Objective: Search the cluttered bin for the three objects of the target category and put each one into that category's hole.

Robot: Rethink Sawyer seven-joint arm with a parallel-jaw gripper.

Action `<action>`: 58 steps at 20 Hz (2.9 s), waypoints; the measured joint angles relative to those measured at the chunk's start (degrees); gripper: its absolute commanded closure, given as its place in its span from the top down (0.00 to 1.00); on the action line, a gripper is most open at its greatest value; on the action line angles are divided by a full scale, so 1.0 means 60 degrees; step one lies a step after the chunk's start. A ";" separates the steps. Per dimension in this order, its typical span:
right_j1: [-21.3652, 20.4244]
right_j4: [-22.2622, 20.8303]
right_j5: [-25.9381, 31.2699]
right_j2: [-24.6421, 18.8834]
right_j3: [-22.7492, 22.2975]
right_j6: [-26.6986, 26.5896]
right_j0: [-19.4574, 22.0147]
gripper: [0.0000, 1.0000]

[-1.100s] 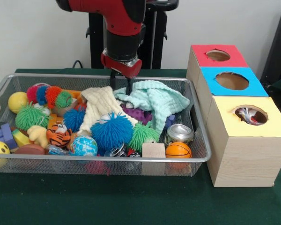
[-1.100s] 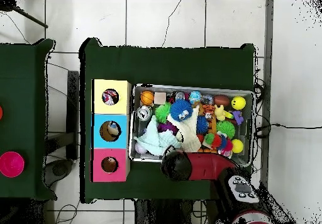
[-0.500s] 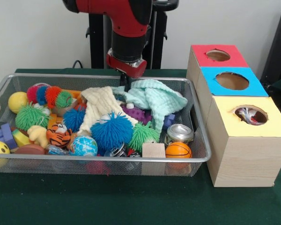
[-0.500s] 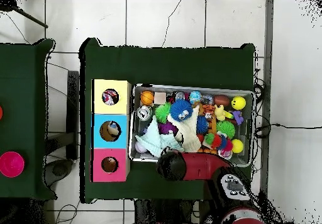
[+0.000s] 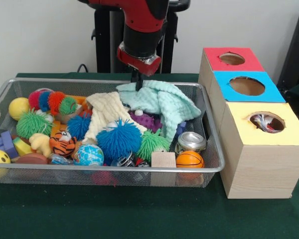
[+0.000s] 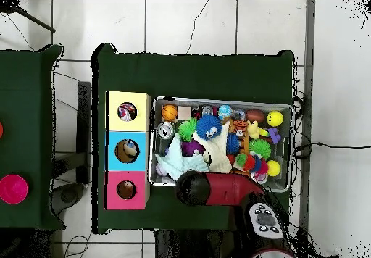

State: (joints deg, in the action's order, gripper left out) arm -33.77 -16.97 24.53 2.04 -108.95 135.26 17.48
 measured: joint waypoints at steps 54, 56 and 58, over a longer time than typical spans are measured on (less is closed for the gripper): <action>-0.2359 0.0436 0.7602 -0.1184 0.4152 -0.0004 0.2367 0.00; -0.2347 0.0333 0.7263 -0.1204 0.4040 -0.0004 0.2478 0.00; -0.2341 0.0229 0.6874 -0.1268 0.3824 -0.0004 0.2603 0.00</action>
State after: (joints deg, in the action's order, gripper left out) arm -47.82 -15.59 65.77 -5.57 -86.01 135.24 33.10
